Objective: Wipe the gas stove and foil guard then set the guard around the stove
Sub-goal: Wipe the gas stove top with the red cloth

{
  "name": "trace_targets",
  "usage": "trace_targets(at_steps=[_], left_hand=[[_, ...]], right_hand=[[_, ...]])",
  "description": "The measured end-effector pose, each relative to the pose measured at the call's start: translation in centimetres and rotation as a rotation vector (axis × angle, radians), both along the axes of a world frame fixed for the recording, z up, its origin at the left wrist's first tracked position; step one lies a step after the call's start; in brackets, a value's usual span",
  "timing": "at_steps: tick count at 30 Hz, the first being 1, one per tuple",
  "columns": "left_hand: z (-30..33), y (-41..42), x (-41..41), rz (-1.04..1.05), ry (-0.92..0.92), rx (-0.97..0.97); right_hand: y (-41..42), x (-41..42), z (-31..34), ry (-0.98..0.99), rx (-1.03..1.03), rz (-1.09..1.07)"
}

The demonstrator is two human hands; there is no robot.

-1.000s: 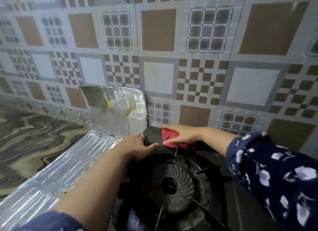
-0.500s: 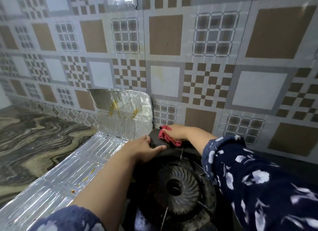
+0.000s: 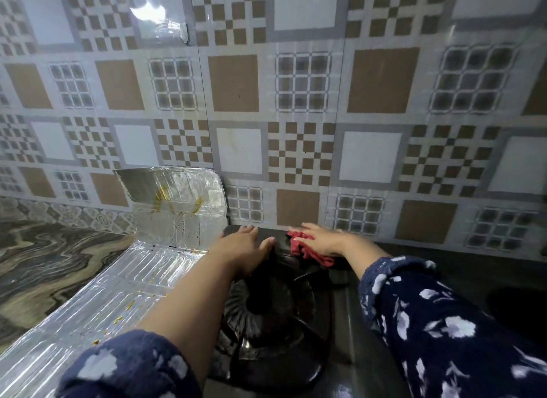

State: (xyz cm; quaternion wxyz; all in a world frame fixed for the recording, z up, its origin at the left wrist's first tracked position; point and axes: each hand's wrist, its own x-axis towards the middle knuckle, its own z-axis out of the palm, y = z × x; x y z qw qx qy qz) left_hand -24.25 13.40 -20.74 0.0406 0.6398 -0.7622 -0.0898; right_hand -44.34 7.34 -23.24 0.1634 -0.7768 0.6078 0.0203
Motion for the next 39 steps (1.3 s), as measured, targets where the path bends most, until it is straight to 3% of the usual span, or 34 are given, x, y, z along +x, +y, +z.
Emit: trace_targets(at_steps=[9, 23, 28, 32, 34, 39], left_hand=[[1.3, 6.2, -3.4, -0.121, 0.010, -0.025], [-1.4, 18.2, -2.8, -0.363, 0.059, -0.068], [-3.1, 21.8, -1.8, -0.454, 0.201, -0.248], [-3.5, 24.2, -0.5, -0.515, 0.319, -0.312], [-3.9, 25.1, -0.4, -0.548, 0.335, -0.339], [-5.1, 27.0, -1.1, -0.582, 0.177, -0.317]], right_hand=[[9.7, -3.4, -0.8, 0.066, -0.073, -0.200], [28.1, 2.0, -1.5, 0.048, -0.126, -0.381], [31.8, 4.5, -0.9, 0.046, -0.097, -0.531], [33.5, 4.0, 0.6, -0.079, -0.124, -0.588], [33.8, 2.4, 0.9, -0.056, -0.212, -0.573], [34.3, 0.2, -0.3, 0.097, -0.135, -0.427]])
